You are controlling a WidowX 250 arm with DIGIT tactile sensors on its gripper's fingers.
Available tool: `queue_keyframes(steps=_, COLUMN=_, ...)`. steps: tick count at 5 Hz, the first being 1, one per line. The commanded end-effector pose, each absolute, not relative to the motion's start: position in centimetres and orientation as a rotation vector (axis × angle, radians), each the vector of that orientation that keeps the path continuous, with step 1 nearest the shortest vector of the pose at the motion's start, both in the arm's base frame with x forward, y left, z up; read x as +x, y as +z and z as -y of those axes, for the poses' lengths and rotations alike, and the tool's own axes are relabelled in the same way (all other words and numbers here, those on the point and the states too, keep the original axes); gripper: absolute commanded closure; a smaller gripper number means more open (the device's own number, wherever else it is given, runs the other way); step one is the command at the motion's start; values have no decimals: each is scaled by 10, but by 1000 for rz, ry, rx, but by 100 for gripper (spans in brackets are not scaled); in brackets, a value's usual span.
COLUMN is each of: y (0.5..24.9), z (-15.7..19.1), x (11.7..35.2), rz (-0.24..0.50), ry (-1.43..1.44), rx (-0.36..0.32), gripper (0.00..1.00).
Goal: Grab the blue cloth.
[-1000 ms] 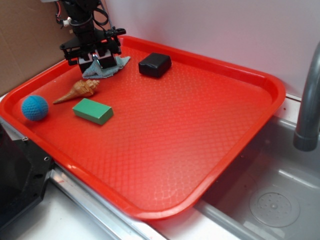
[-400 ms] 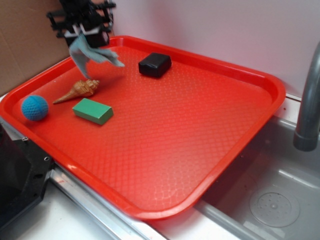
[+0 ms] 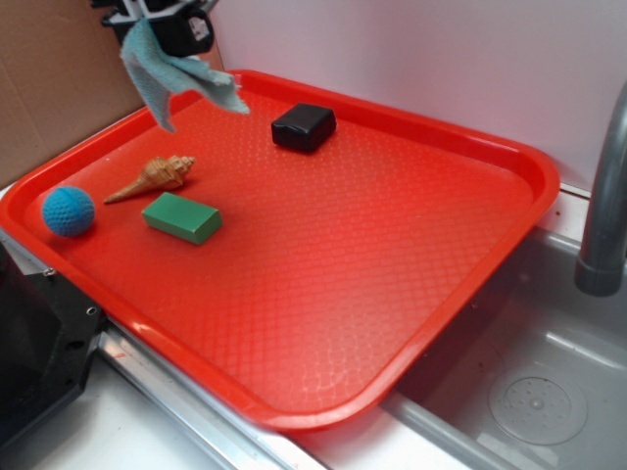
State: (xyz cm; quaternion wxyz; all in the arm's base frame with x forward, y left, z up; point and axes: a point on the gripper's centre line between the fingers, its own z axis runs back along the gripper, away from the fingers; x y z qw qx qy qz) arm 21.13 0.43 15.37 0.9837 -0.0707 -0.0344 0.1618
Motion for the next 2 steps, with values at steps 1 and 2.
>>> queue_keyframes(steps=1, y=193, z=24, x=178, rz=148, ry=203, rx=-113, gripper=100)
queue_keyframes(steps=2, y=183, z=24, x=184, rz=136, ry=219, rx=-92, gripper=100)
